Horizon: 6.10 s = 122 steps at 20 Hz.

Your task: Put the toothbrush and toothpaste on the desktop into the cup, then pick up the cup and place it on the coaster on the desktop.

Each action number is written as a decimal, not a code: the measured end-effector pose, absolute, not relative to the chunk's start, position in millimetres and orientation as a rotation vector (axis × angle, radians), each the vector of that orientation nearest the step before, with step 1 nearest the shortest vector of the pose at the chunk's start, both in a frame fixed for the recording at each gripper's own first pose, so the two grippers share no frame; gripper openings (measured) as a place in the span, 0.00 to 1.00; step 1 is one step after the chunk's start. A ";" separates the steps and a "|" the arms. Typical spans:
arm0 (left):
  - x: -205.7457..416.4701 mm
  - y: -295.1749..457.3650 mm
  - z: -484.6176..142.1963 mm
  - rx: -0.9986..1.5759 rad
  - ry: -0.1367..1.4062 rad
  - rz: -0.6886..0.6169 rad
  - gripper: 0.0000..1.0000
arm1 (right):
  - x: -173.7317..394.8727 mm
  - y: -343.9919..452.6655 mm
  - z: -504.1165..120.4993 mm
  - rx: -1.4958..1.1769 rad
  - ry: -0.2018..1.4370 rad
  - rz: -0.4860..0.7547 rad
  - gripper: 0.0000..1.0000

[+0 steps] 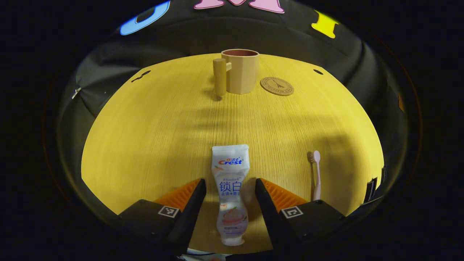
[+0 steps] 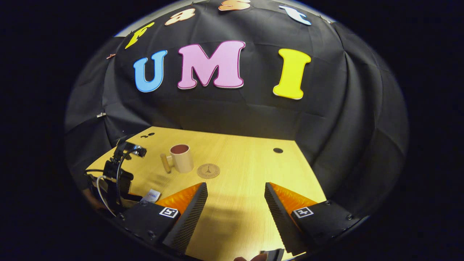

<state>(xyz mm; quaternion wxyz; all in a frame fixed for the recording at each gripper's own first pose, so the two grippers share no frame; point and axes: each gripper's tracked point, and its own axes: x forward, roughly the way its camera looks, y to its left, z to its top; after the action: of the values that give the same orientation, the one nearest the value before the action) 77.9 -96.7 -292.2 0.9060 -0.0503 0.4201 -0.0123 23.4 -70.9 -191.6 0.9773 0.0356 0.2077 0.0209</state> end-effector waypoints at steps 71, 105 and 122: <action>111.5 -30.8 -65.1 -0.298 0.306 -0.141 0.20 | 59.7 44.2 -191.2 0.473 0.487 0.303 0.05; 354.9 -81.4 -75.2 -0.359 0.052 -0.161 0.24 | 109.0 -29.3 -232.3 0.519 0.544 0.266 0.05; 300.4 -63.0 -85.0 -0.308 0.125 -0.137 0.74 | 110.8 -7.9 -201.5 0.561 0.482 0.281 0.05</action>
<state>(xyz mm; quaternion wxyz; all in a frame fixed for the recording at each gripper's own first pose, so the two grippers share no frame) 300.4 -63.0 -85.0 0.9839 -0.1529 0.0620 -0.0679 110.8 -7.9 -201.5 0.9226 0.2734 0.2349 0.1371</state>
